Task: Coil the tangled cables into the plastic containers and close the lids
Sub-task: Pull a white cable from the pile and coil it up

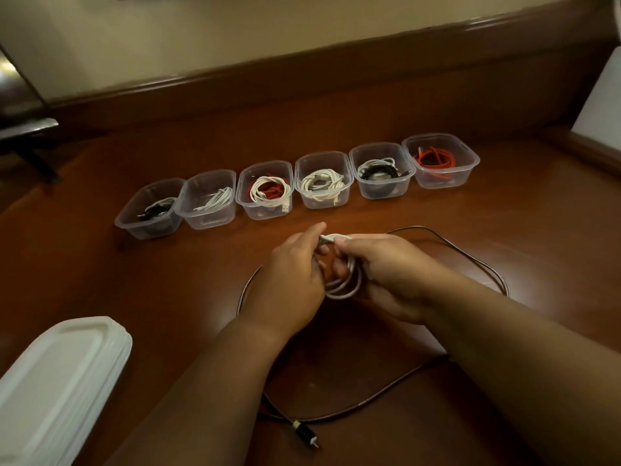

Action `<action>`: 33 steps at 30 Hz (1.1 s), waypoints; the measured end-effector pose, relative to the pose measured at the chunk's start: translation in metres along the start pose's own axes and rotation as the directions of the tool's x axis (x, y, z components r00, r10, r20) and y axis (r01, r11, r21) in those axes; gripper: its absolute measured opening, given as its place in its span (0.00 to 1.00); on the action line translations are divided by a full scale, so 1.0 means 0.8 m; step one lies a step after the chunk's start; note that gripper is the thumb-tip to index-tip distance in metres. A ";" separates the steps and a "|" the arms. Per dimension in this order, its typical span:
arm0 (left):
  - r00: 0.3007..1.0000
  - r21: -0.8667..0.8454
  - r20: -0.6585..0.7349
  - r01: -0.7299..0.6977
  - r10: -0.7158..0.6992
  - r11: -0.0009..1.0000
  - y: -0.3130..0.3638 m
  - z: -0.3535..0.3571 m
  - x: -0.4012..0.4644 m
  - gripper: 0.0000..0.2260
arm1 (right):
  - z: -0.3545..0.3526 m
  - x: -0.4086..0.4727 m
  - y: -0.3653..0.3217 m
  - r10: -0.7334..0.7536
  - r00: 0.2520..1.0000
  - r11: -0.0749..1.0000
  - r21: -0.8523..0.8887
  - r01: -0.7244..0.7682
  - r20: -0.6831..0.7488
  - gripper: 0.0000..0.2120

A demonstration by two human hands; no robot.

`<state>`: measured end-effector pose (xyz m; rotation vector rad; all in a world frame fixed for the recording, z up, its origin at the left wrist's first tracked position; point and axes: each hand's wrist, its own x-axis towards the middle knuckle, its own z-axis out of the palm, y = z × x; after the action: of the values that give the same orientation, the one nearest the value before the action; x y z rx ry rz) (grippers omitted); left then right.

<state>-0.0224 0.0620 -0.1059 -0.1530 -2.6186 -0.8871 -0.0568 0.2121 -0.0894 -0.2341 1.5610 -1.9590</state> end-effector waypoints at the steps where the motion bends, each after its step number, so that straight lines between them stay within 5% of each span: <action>1: 1.000 0.004 -0.002 -0.004 0.004 1.000 0.000 0.001 0.002 0.25 | 0.002 -0.001 -0.001 0.003 1.000 0.999 0.053 -0.003 0.003 0.12; 4: 1.000 0.009 0.003 -0.027 0.027 1.000 -0.004 0.001 0.006 0.23 | 0.002 0.002 -0.004 0.039 0.999 0.994 0.100 -0.037 -0.016 0.13; 15: 0.994 0.085 -0.102 -0.030 0.039 0.996 -0.010 -0.013 0.006 0.14 | -0.025 0.004 -0.018 0.027 0.999 0.949 -0.313 -0.040 -0.045 0.11; 19: 0.997 0.128 0.006 -0.078 0.078 0.989 -0.002 -0.022 -0.002 0.17 | -0.026 -0.002 -0.021 0.067 0.997 0.970 -0.230 -0.076 -0.046 0.09; 26: 0.955 0.213 0.257 -0.204 0.146 0.956 0.023 -0.086 -0.008 0.11 | -0.001 -0.027 -0.049 0.089 0.995 0.924 -0.368 -0.100 -0.047 0.09; 33: 1.000 0.045 0.023 -0.004 0.003 0.999 0.022 -0.128 -0.031 0.15 | 0.083 -0.054 -0.056 -0.119 0.992 0.822 -0.565 0.072 -0.047 0.11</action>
<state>0.0364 0.0150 -0.0304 -0.1571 -2.6564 -0.8289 -0.0053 0.1875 -0.0186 -0.4868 2.1965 -1.5374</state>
